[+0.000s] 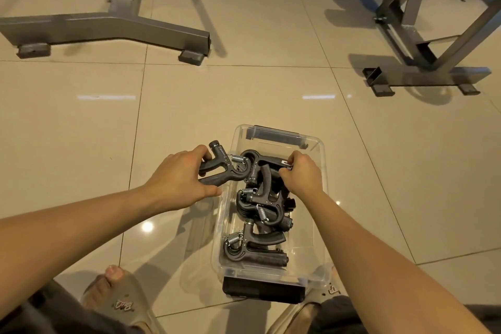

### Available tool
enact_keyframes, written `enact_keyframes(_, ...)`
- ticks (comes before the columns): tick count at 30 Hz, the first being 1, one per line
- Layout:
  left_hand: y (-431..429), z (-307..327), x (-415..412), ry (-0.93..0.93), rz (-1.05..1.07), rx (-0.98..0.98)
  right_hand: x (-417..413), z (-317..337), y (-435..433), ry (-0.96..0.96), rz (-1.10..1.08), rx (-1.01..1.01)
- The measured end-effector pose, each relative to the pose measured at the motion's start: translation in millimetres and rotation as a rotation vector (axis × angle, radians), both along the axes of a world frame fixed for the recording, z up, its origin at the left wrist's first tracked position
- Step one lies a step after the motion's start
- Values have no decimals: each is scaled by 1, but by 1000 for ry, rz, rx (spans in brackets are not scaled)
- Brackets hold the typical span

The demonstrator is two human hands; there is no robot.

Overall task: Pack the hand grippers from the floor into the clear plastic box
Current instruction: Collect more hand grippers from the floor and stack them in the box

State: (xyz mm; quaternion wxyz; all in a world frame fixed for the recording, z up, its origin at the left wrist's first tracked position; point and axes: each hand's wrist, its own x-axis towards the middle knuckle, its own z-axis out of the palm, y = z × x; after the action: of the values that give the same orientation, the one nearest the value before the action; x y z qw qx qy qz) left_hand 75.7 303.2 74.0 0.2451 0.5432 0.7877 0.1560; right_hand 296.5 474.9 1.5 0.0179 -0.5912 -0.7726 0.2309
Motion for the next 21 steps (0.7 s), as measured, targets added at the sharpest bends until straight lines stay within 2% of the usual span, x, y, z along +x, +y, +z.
enact_keyframes(4, 0, 3, 1, -5, -1, 5, 4, -5, -13, 69, -121, -73)
enact_keyframes(6, 2, 4, 3, -11, -9, 9, 5, -7, -23, 39, -113, -114)
enact_keyframes(8, 3, 6, 5, -17, -20, 17, 6, -6, -32, -60, -4, -73)
enact_keyframes(11, 5, 9, 8, -27, -24, 32, 6, 1, -37, -129, 288, 46)
enact_keyframes(14, 4, 10, 7, -32, -22, 34, 4, 6, -35, -169, 519, -32)
enact_keyframes(21, -3, 7, 3, -6, -6, 1, 1, 3, -28, -366, 626, 74)
